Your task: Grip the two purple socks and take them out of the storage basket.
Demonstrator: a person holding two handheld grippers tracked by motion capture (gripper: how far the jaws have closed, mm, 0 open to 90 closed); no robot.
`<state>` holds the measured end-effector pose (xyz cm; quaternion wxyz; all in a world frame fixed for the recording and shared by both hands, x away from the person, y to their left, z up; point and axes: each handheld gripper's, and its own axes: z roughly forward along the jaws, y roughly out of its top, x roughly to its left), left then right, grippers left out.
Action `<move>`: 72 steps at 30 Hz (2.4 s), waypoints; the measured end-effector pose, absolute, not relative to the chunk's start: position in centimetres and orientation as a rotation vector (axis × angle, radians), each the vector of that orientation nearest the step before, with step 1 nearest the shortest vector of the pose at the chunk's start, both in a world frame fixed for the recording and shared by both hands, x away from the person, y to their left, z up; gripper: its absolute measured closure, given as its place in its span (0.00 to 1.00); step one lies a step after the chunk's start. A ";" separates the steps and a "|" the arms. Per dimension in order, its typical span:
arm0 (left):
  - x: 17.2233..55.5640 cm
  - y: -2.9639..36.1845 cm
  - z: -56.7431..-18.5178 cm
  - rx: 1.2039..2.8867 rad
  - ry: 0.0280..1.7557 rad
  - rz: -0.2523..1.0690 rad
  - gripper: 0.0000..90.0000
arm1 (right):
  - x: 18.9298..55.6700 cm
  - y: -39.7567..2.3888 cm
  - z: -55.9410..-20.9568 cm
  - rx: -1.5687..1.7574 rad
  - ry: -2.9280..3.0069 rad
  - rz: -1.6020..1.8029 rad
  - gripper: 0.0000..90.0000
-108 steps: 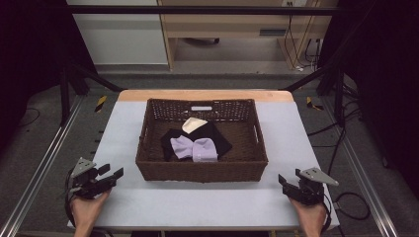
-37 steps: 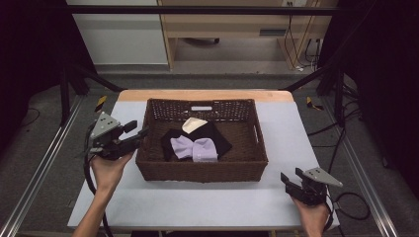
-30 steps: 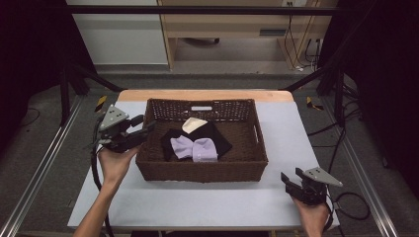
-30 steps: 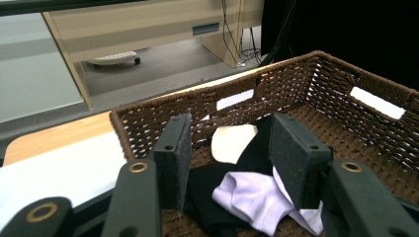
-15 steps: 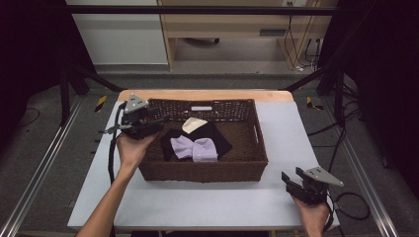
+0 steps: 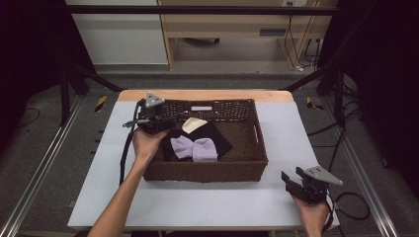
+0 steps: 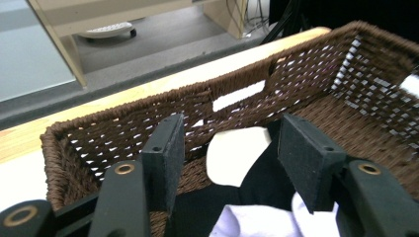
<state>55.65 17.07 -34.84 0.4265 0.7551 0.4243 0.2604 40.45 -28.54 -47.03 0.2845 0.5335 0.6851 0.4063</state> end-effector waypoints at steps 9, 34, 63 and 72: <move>57.4 16.3 -37.3 1.964 1.094 0.580 0.47 | 40.5 -28.6 -47.1 1.430 1.829 1.087 0.45; 58.2 15.4 -40.0 2.190 1.167 0.404 0.47 | 40.5 -28.4 -47.1 1.418 1.841 1.081 0.46; 58.8 13.9 -42.1 2.466 1.189 0.289 0.79 | 40.5 -28.1 -47.1 1.415 1.856 1.079 0.46; 58.4 14.2 -41.6 2.409 1.140 0.273 0.96 | 40.4 -28.2 -47.1 1.419 1.856 1.079 0.46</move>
